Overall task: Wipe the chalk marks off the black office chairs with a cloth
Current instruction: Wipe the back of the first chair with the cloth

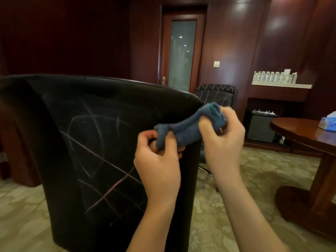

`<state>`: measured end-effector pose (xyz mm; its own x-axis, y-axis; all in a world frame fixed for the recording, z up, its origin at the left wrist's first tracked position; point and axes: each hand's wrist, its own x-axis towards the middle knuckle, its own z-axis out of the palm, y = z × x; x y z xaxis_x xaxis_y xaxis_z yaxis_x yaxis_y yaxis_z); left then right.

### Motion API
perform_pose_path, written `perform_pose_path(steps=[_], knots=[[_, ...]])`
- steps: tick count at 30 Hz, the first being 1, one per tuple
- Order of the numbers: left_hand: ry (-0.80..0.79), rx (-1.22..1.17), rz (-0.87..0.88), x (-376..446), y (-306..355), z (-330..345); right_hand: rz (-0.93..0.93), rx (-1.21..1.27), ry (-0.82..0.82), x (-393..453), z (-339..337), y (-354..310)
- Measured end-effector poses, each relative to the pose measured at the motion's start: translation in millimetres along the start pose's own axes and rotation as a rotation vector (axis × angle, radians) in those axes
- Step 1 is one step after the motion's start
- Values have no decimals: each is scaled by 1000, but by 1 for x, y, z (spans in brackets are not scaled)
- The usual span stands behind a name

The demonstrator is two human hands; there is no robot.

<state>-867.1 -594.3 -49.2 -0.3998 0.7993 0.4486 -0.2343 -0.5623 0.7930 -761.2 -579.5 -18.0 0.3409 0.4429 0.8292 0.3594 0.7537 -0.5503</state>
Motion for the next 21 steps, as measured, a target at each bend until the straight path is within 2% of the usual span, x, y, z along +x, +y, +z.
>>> perform_pose_path(steps=[5,7,10,13,16,21], knots=[[9,100,-111,-22,-28,0,57,-162,105,-34,-10,17],[-5,109,-87,-22,-24,3,50,-261,129,-36,-12,18],[-85,109,18,-6,0,17,10,-378,228,-15,-16,9],[-181,65,-41,11,17,35,-2,-407,267,18,-18,-9],[-169,34,-62,4,18,39,-42,-425,246,29,-9,-24],[-92,356,275,10,33,17,-147,-492,231,16,10,-31]])
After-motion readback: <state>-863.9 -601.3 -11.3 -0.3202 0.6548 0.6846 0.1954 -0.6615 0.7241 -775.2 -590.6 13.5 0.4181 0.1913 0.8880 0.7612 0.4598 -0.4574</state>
